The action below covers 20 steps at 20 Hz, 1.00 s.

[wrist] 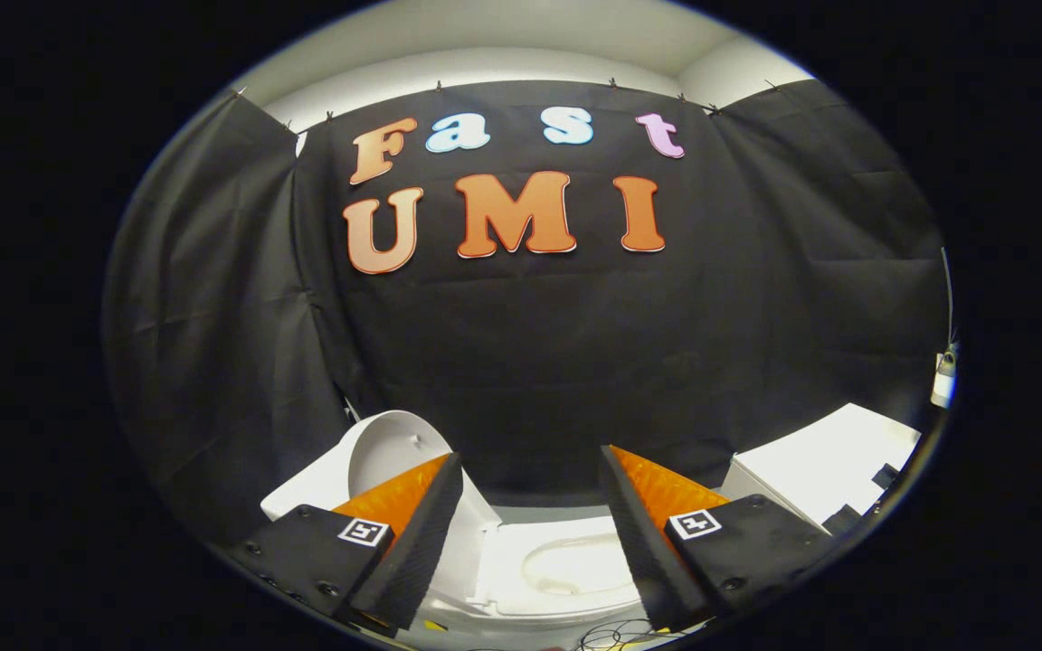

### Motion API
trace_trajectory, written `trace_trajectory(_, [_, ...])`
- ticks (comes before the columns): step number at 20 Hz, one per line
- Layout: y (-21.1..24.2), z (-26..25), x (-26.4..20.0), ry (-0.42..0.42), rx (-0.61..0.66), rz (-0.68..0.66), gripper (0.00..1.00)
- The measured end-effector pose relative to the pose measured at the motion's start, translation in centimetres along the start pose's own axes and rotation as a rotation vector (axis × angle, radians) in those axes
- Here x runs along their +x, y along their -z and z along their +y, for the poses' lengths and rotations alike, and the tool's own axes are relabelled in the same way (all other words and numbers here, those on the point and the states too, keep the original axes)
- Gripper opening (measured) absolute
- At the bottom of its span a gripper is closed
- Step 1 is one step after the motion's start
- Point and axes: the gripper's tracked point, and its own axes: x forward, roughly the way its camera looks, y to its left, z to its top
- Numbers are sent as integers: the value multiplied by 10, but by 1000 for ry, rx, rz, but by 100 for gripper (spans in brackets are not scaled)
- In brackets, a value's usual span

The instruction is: Open the toilet lid.

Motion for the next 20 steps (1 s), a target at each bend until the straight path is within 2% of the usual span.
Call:
trace_trajectory(6, [-13, -22, 0, 34, 22, -17, 97])
trace_trajectory(20, [-11, -30, -2, 48, 31, -15, 97])
